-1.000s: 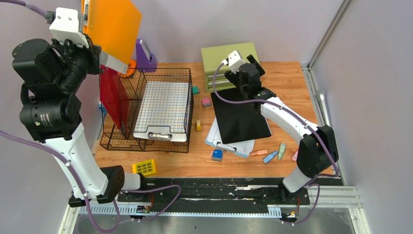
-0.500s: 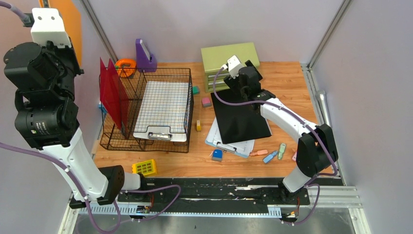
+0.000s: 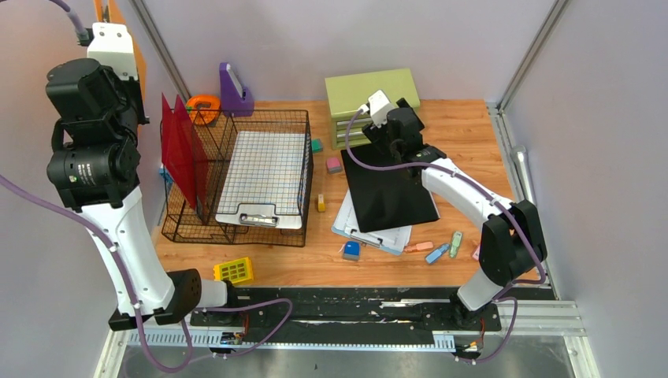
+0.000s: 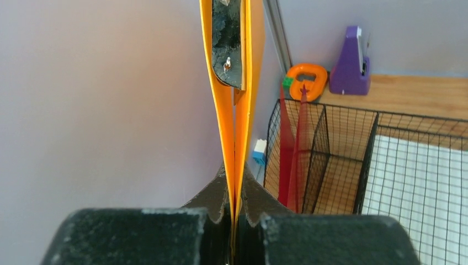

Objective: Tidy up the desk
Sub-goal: Place the folder in the storage box.

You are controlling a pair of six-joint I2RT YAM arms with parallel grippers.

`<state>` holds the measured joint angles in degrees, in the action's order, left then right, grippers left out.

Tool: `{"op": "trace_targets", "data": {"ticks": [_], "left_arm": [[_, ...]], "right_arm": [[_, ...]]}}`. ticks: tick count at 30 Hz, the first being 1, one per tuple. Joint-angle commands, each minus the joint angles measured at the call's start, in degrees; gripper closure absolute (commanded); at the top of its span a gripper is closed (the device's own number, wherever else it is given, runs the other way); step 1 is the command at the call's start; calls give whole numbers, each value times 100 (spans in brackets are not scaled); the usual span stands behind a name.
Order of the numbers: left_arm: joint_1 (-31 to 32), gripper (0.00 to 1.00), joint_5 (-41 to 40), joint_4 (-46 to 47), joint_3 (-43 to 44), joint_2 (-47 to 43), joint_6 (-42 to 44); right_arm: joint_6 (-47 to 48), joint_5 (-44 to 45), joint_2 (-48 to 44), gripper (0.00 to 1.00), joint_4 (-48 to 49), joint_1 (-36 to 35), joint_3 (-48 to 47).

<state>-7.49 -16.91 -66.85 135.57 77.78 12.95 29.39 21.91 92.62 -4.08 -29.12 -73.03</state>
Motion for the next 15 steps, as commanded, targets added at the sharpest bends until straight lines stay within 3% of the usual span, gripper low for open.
{"op": "trace_targets", "data": {"ticks": [1, 7, 15], "left_arm": [[-25, 100, 210, 336, -272, -419, -97], [-34, 100, 338, 656, -1464, -964, -77], [-34, 100, 814, 977, -2269, -1369, -37]], "right_arm": [[-103, -55, 66, 20, -39, 77, -67], [-83, -61, 207, 20, -297, 132, -297], [-196, -419, 370, 20, -830, 373, -752]]}}
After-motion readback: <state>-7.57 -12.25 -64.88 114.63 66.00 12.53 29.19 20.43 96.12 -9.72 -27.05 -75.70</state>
